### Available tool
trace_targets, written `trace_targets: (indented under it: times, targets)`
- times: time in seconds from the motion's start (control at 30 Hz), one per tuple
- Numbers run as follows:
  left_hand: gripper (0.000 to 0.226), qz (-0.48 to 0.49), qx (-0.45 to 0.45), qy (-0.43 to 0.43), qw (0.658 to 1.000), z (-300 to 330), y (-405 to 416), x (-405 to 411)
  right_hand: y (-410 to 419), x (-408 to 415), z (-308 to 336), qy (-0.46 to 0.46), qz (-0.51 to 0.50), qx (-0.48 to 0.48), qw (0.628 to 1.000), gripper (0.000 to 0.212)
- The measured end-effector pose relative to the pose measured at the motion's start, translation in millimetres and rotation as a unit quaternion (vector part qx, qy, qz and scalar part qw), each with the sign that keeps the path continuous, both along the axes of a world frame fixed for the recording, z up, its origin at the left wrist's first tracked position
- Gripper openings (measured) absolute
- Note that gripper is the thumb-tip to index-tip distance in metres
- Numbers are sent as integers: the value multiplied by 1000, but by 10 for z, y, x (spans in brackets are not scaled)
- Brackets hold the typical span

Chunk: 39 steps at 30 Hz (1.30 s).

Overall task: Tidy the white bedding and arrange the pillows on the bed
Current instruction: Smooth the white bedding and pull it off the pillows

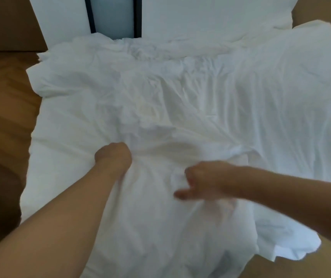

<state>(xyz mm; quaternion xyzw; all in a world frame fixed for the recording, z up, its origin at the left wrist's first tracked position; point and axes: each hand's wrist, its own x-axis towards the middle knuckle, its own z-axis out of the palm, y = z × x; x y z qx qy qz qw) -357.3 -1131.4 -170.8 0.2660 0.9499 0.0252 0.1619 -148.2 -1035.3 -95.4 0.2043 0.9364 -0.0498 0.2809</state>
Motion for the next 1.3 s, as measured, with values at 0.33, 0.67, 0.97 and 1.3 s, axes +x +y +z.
trace_targets:
  times: [0.33,0.67,0.97,1.3]
  targets:
    - [43,-193,243,-62,949,412,291,165,423,-405,-235,-77,65,127,987,26]
    - [72,305,378,-96,869,-83,219,92,596,-171,31,46,-78,95,991,55]
    - [34,430,620,-190,628,462,799,372,41,-262,-539,-12,-22,73,997,54]
    - [59,429,463,-336,699,333,1148,243,1646,-230,772,-19,-290,-138,947,4]
